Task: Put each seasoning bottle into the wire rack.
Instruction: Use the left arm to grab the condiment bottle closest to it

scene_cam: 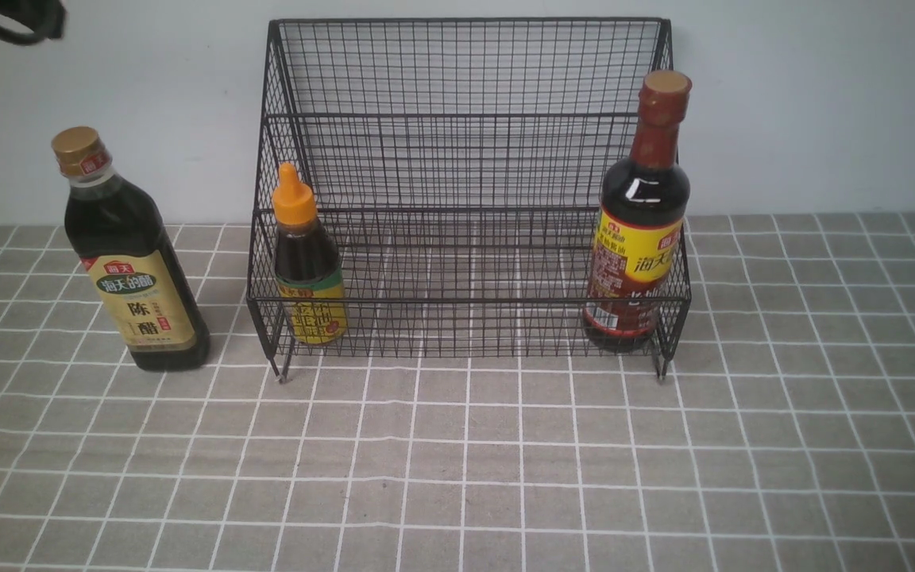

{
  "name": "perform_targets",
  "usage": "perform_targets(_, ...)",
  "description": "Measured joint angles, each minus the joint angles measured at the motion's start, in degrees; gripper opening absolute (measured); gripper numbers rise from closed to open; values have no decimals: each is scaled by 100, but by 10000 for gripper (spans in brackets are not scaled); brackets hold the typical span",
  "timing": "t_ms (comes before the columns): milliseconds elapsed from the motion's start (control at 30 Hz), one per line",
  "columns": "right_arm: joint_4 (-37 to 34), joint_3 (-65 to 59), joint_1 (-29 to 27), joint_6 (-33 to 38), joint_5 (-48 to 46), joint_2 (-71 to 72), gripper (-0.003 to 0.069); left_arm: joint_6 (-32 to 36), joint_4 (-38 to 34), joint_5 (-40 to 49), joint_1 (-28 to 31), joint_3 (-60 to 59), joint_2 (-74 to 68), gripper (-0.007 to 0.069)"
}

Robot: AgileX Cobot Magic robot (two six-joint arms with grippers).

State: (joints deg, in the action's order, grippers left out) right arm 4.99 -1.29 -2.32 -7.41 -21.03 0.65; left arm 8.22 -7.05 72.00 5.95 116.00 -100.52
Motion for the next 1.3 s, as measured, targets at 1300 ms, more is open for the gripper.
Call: perform_targets(1300, 0, 0, 0, 5, 0, 0, -14, -3, 616, -25, -218, -694, -785, 327)
